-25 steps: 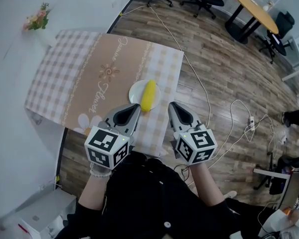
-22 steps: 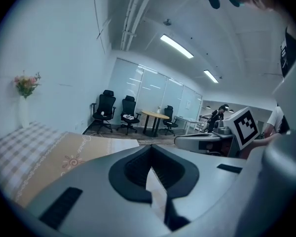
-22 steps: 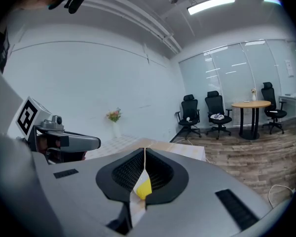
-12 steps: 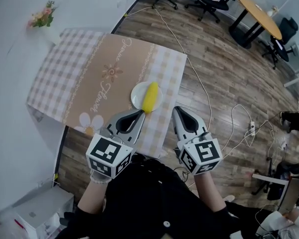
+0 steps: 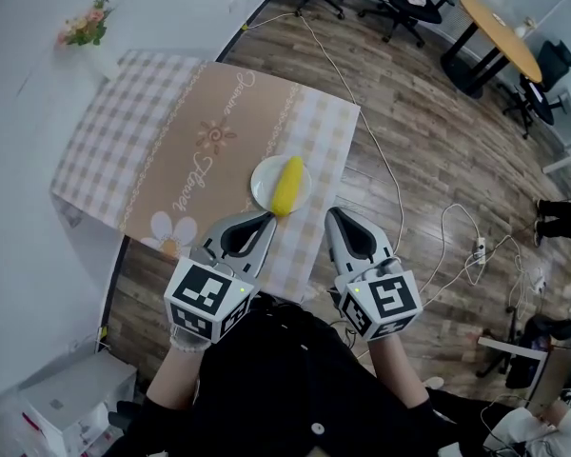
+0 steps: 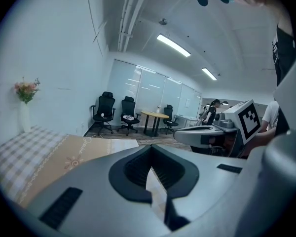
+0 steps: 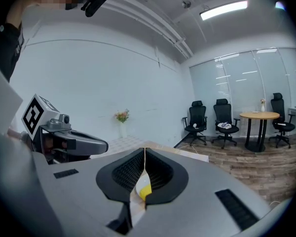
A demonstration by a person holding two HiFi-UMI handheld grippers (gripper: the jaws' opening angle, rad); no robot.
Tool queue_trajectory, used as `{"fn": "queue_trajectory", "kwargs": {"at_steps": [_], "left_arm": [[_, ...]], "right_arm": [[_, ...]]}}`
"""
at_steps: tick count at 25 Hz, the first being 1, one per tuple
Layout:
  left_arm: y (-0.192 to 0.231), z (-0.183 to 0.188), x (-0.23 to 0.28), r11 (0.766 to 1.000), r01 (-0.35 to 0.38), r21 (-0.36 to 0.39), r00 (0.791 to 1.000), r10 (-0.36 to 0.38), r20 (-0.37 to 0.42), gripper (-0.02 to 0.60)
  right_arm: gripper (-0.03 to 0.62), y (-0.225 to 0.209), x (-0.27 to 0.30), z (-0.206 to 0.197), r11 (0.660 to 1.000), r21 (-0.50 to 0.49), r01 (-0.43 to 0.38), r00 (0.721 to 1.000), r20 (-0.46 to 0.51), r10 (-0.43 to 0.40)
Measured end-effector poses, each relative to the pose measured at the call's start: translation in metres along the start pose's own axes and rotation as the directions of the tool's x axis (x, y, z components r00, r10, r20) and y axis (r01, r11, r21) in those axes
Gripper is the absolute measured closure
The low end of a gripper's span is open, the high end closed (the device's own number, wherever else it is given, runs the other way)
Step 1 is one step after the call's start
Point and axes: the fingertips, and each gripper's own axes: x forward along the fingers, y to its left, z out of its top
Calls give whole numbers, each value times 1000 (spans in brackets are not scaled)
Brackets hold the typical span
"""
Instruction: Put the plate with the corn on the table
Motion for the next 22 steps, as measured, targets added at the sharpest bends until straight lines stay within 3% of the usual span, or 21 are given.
{"fn": "queue_trajectory", "kwargs": {"at_steps": [22], "left_arm": [[-9, -7, 2, 1000, 8, -7, 1000, -8, -17, 568]], "right_arm": [[551, 4, -3, -3, 1000, -4, -19, 1000, -9, 19]]}}
